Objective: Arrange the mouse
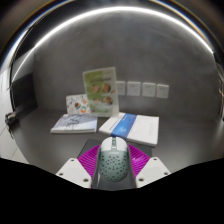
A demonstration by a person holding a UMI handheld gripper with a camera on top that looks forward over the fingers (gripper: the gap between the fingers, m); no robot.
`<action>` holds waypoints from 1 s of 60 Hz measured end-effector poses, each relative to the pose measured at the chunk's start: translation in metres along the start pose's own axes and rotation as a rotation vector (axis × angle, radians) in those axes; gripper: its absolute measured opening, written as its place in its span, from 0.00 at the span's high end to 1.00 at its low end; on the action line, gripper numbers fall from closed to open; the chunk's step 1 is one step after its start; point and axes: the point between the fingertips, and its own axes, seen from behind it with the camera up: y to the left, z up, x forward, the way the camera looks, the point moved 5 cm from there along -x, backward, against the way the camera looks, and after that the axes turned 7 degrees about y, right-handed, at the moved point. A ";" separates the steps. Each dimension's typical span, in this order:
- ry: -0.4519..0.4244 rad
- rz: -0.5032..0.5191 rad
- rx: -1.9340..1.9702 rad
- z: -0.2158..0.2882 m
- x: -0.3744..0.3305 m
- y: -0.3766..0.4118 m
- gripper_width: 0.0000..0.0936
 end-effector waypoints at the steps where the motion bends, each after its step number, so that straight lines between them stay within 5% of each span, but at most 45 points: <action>1: 0.013 0.001 -0.010 -0.007 0.003 0.006 0.54; 27: 0.251 -0.115 0.024 -0.095 0.081 0.037 0.52; 35: 0.208 -0.112 0.093 -0.092 0.083 0.035 0.53; 44: 0.234 -0.133 0.082 -0.094 0.078 0.034 0.42; 49: 0.250 -0.175 0.037 -0.091 0.060 0.029 0.10; 60: 0.136 -0.109 0.055 -0.075 -0.012 0.041 0.11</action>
